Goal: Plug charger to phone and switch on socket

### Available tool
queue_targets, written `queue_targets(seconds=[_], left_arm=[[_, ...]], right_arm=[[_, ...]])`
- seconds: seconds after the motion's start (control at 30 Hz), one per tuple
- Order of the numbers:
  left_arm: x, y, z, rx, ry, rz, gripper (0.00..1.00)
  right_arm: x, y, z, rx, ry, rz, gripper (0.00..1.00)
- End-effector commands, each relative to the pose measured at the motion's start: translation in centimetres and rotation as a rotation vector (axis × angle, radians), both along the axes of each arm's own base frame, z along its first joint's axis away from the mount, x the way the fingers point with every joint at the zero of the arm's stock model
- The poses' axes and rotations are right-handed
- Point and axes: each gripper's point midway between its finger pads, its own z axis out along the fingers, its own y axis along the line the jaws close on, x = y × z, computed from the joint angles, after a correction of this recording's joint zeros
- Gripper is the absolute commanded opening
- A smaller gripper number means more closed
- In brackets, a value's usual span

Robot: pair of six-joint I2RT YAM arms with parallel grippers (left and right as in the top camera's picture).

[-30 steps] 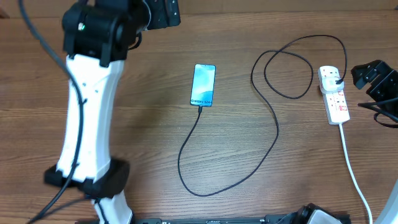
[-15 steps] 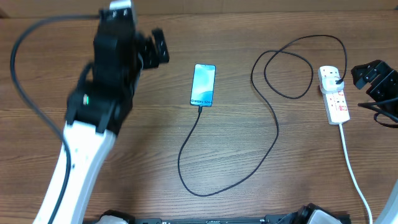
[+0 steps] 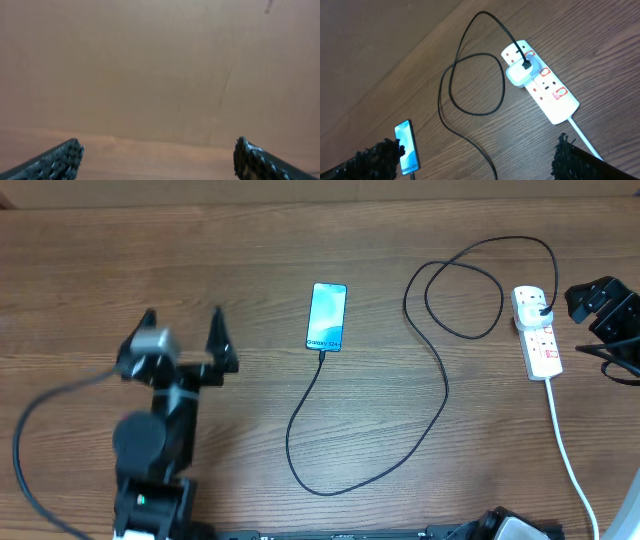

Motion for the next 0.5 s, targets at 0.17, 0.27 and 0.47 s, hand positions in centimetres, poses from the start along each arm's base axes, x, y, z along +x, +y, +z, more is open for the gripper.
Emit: queue_targets(seconds=[0.17, 0.27, 0.47], left_arm=[[-3.5, 1.3, -2.9, 0.042, -0.108, -0.016, 1.0], [-4.3, 2.0, -3.6, 0.042, -0.126, 0.009, 0.99], [-5.0, 2.8, -6.2, 0.044, -0.126, 0.038, 1.0]], right_arm=[[0.1, -0.2, 0.0, -0.003, -0.001, -0.005, 1.0], [0.1, -0.2, 0.1, -0.003, -0.002, -0.005, 1.0], [0.1, -0.2, 0.0, -0.003, -0.001, -0.005, 1.0]])
